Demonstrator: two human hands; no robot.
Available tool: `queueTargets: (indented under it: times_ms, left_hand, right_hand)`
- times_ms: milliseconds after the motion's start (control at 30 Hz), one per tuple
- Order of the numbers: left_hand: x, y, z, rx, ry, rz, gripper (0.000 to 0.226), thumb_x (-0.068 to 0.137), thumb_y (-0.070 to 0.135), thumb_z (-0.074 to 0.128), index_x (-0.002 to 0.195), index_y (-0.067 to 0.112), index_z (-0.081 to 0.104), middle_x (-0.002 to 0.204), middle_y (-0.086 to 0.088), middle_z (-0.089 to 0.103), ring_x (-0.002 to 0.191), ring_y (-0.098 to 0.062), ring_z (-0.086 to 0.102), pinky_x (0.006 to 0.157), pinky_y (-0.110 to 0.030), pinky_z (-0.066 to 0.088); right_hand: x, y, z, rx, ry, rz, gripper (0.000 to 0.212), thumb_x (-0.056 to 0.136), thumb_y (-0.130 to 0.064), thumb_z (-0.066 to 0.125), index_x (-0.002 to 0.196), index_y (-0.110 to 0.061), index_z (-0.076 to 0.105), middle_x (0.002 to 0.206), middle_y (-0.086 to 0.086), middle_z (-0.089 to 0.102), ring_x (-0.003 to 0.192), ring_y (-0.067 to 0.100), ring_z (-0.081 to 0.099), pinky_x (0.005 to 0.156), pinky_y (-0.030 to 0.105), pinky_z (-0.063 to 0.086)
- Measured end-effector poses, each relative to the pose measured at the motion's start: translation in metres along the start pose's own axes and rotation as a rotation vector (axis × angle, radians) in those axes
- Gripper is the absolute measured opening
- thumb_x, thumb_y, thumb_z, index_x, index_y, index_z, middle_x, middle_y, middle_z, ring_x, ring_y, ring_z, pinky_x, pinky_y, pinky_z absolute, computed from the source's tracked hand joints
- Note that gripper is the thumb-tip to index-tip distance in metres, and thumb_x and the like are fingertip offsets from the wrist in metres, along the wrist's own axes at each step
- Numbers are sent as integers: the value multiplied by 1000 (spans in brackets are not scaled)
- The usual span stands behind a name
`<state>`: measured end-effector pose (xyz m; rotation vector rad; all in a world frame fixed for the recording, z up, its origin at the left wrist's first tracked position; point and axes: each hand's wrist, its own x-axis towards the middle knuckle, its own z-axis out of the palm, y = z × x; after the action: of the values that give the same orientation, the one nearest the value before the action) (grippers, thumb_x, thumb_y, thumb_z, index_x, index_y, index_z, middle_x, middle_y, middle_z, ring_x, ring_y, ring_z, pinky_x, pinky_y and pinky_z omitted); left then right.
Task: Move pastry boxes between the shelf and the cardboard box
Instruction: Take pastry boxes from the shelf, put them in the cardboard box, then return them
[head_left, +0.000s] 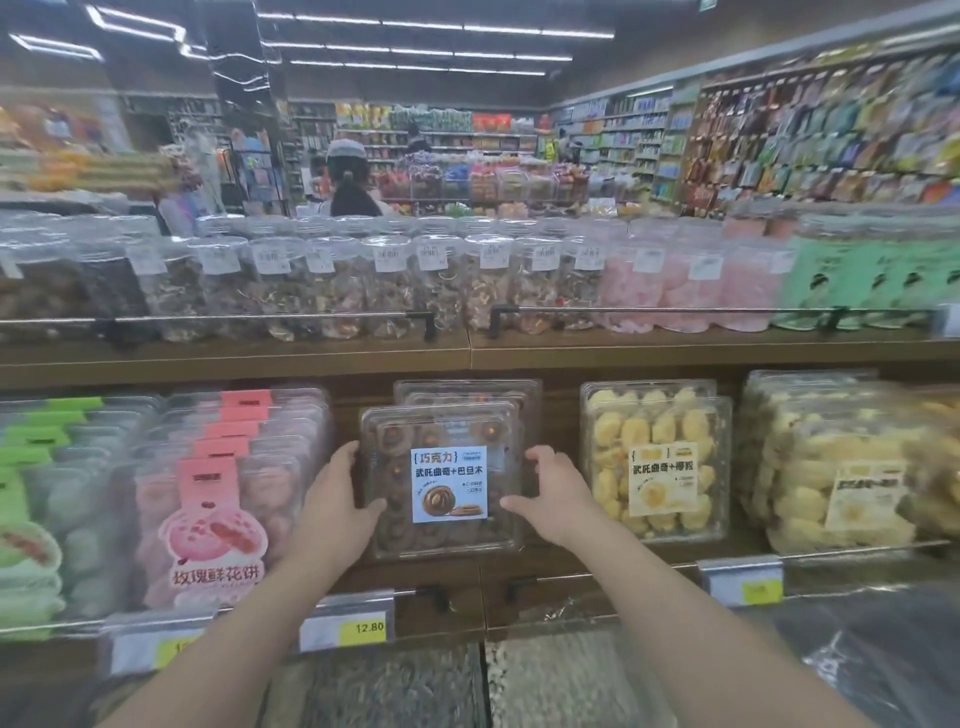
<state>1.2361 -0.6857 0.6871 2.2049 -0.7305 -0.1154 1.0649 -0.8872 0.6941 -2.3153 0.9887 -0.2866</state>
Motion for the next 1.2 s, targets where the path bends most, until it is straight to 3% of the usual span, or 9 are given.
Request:
queueTargets:
  times_ms: [167, 267, 433, 600, 767, 867, 967, 1067, 1200]
  left_hand:
    - [-40, 30, -20, 317, -198, 119, 54, 92, 28, 73, 142, 24, 54, 141, 0, 61, 128, -20, 58, 99, -29, 46]
    - [-66, 48, -23, 366, -335, 118, 48, 90, 28, 72, 136, 22, 59, 135, 4, 66, 125, -18, 62, 103, -30, 50]
    - [-105, 75, -16, 417, -426, 119, 45, 83, 35, 74, 126, 24, 65, 120, 4, 69, 115, -15, 66, 99, -35, 55]
    - [-134, 115, 5, 367, -453, 149, 46, 81, 39, 77, 123, 27, 66, 101, 17, 63, 105, -12, 65, 99, -35, 54]
    - [-162, 180, 34, 335, -504, 259, 40, 84, 41, 78, 121, 33, 64, 111, 14, 67, 105, -8, 64, 98, -30, 54]
    - [-184, 219, 60, 307, -548, 349, 37, 82, 39, 80, 116, 34, 66, 107, 15, 68, 95, -5, 67, 88, -24, 54]
    - [-213, 252, 85, 314, -642, 473, 33, 83, 36, 80, 110, 38, 61, 110, 12, 71, 99, -4, 66, 84, -15, 47]
    - [-251, 283, 101, 343, -733, 634, 29, 84, 36, 79, 104, 39, 58, 104, 14, 68, 104, -10, 67, 88, -20, 48]
    - [-324, 311, 116, 353, -834, 872, 35, 84, 36, 77, 116, 29, 67, 109, 10, 69, 97, -12, 64, 85, -23, 48]
  right_hand:
    - [-35, 7, -32, -346, -137, -77, 71, 90, -50, 68, 148, -21, 39, 142, 7, 46, 129, 28, 48, 104, 43, 47]
    - [-58, 11, -57, -439, -216, -105, 72, 88, -53, 68, 147, -21, 42, 142, 6, 51, 126, 27, 54, 100, 42, 49]
    - [-93, 25, -99, -488, -294, -153, 71, 86, -55, 70, 145, -22, 48, 141, 2, 56, 126, 25, 55, 99, 36, 47]
    - [-122, 54, -133, -417, -289, -138, 76, 82, -59, 72, 144, -22, 50, 139, 2, 57, 120, 25, 58, 99, 41, 51]
    - [-172, 91, -174, -425, -247, -90, 81, 78, -59, 73, 146, -25, 47, 143, 1, 55, 124, 27, 58, 100, 43, 52]
    - [-213, 123, -198, -420, -164, -23, 77, 78, -58, 73, 143, -24, 50, 142, 3, 56, 125, 28, 57, 99, 41, 51]
    - [-268, 151, -216, -391, -89, 84, 66, 80, -54, 73, 137, -25, 55, 137, 1, 60, 124, 27, 58, 98, 41, 50]
    - [-335, 171, -227, -382, -19, 229, 67, 82, -52, 72, 139, -22, 53, 137, 3, 58, 123, 27, 57, 97, 40, 51]
    - [-439, 190, -228, -370, 48, 429, 70, 83, -54, 73, 138, -17, 53, 137, 6, 58, 122, 29, 57, 97, 41, 51]
